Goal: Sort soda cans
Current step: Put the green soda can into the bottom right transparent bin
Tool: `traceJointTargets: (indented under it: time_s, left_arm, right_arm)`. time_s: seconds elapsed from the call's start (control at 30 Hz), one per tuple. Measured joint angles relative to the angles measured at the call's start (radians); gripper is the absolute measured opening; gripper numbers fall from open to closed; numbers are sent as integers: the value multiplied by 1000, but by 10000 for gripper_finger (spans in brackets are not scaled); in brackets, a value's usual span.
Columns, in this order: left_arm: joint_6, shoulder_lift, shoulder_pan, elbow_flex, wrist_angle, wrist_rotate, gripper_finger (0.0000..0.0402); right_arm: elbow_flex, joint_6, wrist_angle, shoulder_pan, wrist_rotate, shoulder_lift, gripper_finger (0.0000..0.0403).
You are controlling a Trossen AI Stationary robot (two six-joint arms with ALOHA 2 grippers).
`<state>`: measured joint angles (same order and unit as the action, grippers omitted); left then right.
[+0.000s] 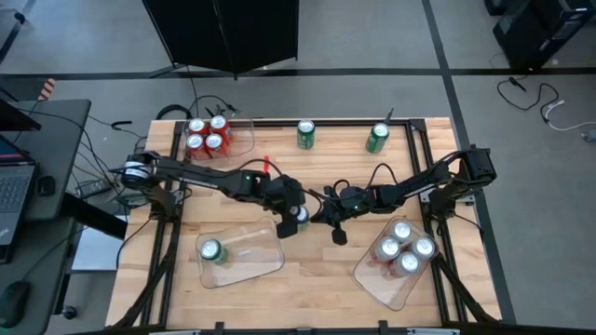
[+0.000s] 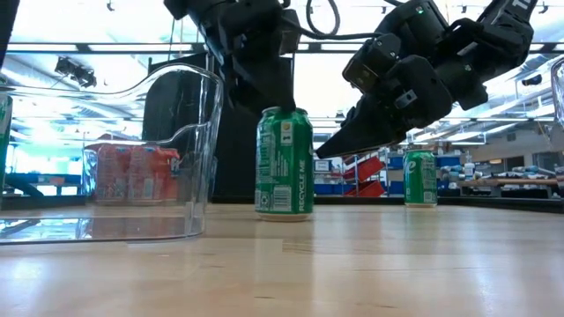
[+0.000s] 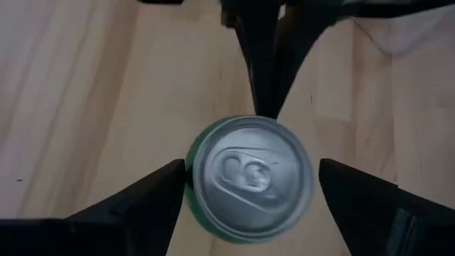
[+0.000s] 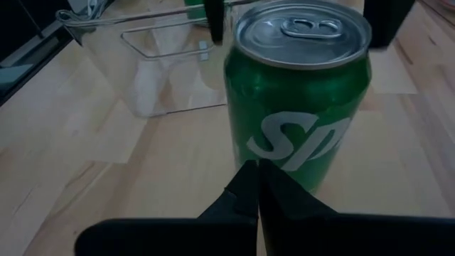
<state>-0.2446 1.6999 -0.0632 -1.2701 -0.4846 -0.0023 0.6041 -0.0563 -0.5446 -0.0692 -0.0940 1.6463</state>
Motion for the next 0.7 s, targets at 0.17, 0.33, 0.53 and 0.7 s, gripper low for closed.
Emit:
traceJointTargets:
  time_s: [0.17, 0.33, 0.53, 0.7]
  left_arm:
    - [0, 29, 0, -1, 7, 12, 326]
    - [10, 38, 0, -2, 18, 15, 326]
    - [82, 38, 0, -2, 29, 12, 288]
    - [162, 23, 0, 0, 29, -9, 241]
  right_arm:
    - [0, 4, 1, 0, 0, 0, 0]
    - [0, 7, 2, 0, 0, 0, 0]
    - [0, 8, 4, -1, 14, 0, 0]
    - [-1, 8, 4, -1, 18, 0, 0]
